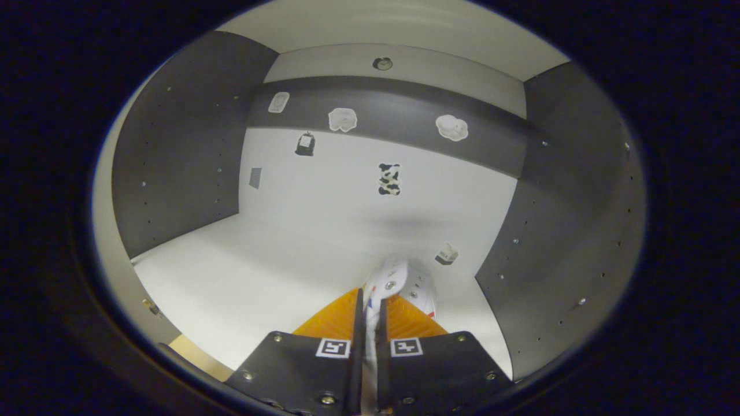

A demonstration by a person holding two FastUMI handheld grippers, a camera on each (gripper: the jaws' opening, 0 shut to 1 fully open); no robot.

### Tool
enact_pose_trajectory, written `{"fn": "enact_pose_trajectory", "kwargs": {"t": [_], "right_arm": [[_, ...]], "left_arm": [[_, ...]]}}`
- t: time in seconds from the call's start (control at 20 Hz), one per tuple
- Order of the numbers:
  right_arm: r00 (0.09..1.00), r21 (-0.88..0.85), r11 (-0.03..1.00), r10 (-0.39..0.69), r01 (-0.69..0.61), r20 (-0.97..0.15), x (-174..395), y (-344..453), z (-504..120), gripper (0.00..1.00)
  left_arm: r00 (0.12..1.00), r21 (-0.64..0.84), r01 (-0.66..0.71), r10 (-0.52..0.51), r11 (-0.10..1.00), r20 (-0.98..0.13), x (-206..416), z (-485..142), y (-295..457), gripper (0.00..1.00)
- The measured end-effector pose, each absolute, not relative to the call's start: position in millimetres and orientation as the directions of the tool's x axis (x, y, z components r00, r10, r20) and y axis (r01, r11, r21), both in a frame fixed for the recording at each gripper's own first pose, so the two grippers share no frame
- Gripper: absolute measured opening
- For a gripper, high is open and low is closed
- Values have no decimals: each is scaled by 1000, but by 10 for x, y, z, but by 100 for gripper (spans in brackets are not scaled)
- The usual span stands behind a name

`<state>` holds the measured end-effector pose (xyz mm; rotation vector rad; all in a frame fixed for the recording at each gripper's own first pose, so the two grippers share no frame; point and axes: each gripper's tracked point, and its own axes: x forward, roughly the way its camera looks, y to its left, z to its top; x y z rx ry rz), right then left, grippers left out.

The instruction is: Grab one shoe with the right hand and put it into the shoe cabinet, grab the other shoe with the left hand and put it into the shoe cabinet; then close the right door with the right hand and the left door with the left hand.

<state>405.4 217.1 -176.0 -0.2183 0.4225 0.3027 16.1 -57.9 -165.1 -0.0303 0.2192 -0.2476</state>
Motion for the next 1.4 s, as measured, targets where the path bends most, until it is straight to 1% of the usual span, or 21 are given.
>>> {"fn": "enact_pose_trajectory", "kwargs": {"t": [0.05, 0.1, 0.15, 0.3, 0.4, 0.45, 0.5, 0.55, 0.65, 0.75, 0.85, 0.95, 1.0, 1.15, 1.2, 1.25, 1.3, 1.35, 1.4], "right_arm": [[873, -126, 942, 232, -312, -428, 4059, 2152, -1749, 11], [875, -117, 950, 213, -289, -434, 4056, 2116, -1760, 14], [880, -111, 953, 211, -282, -425, 4031, 2089, -1728, 15], [907, -93, 957, 225, -274, -356, 3870, 2114, -1458, 76], [889, -23, 953, 272, -301, -368, 3620, 2197, -1364, 86], [881, 19, 948, 303, -318, -362, 3499, 2248, -1279, 86], [878, 50, 946, 316, -320, -358, 3360, 2256, -1193, 96], [881, 73, 945, 323, -317, -347, 3216, 2223, -1098, 96], [897, 103, 952, 308, -290, -319, 2955, 2129, -896, 98], [902, 120, 946, 323, -300, -287, 2637, 2083, -700, 98], [907, 146, 938, 341, -313, -247, 2286, 2016, -511, 96], [908, 173, 926, 366, -334, -204, 1923, 1966, -352, 98], [910, 166, 925, 371, -343, -185, 1753, 1925, -286, 97], [941, 84, 948, 315, -307, -122, 1350, 1627, -180, 97], [948, 64, 952, 304, -299, -91, 1219, 1561, -134, 95], [950, 57, 952, 304, -300, -68, 1078, 1513, -121, 95], [954, 54, 955, 295, -293, -47, 954, 1465, -127, 98], [957, 50, 957, 288, -286, -32, 830, 1386, -137, 95], [956, 47, 956, 292, -291, -25, 723, 1327, -179, 96]], "left_arm": [[945, -60, 246, -253, 967, -207, 163, -1644, -603, 95], [943, -64, 253, -261, 965, -206, 157, -1642, -631, 95], [942, -66, 254, -262, 965, -209, 145, -1666, -639, 95], [938, -61, 249, -256, 967, -234, 101, -1718, -648, 95], [936, -58, 243, -250, 968, -249, 51, -1756, -619, 95], [934, -59, 242, -249, 968, -255, 15, -1763, -612, 95], [937, -61, 241, -248, 969, -247, -9, -1734, -606, 95], [940, -59, 236, -243, 970, -239, -26, -1713, -598, 95], [942, -48, 229, -234, 972, -241, -45, -1718, -587, 95], [940, -52, 219, -225, 974, -257, -73, -1740, -585, 95], [925, -76, 236, -247, 969, -287, -153, -1819, -655, 95], [910, -99, 245, -264, 965, -320, -197, -1924, -728, 95], [896, -113, 254, -278, 960, -346, -228, -2002, -763, 95], [847, -188, 278, -333, 942, -415, -294, -2323, -904, 95], [833, -214, 267, -337, 940, -439, -293, -2465, -909, 95], [819, -222, 257, -334, 941, -467, -279, -2642, -895, 96], [808, -223, 250, -330, 942, -488, -274, -2792, -876, 96], [801, -224, 242, -324, 944, -503, -228, -2939, -868, 97], [793, -219, 243, -324, 945, -516, -195, -3092, -859, 97]]}}
